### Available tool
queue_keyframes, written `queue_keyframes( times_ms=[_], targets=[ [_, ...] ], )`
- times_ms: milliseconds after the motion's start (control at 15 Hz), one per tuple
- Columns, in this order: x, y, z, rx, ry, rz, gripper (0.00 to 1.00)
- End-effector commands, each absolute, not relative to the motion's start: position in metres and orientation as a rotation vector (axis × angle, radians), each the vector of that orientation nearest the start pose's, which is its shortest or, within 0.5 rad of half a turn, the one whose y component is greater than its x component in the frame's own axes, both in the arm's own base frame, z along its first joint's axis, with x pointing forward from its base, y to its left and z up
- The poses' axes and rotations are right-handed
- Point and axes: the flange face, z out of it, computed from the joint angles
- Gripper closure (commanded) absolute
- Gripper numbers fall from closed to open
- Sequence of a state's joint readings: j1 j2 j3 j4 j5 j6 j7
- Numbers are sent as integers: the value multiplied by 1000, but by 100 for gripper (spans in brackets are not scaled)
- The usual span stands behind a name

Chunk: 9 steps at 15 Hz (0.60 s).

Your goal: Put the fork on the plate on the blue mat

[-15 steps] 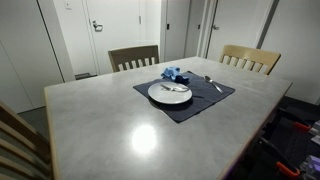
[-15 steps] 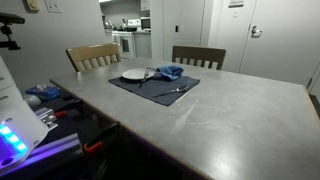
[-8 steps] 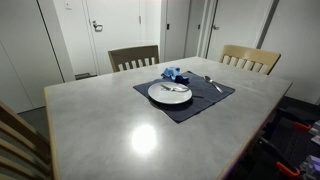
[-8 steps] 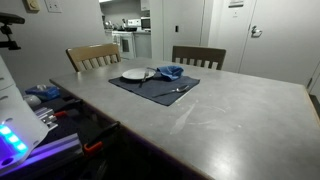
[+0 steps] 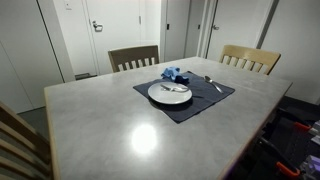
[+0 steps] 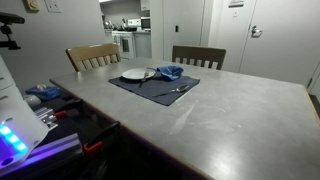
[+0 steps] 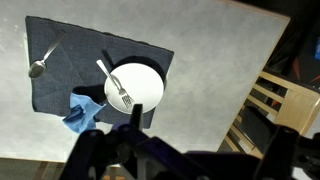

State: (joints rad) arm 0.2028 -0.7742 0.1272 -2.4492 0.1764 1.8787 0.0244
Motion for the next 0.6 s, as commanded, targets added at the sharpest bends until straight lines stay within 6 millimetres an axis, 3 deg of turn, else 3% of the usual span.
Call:
queue_keyframes(
  times_ms=[0,267,533],
  targets=[
    [326,152,573,-3123,-509,-356,0],
    [362,169,579,-3254,-742,-500,0],
    [425,162,563,-3297,-930,-570,0]
  ],
)
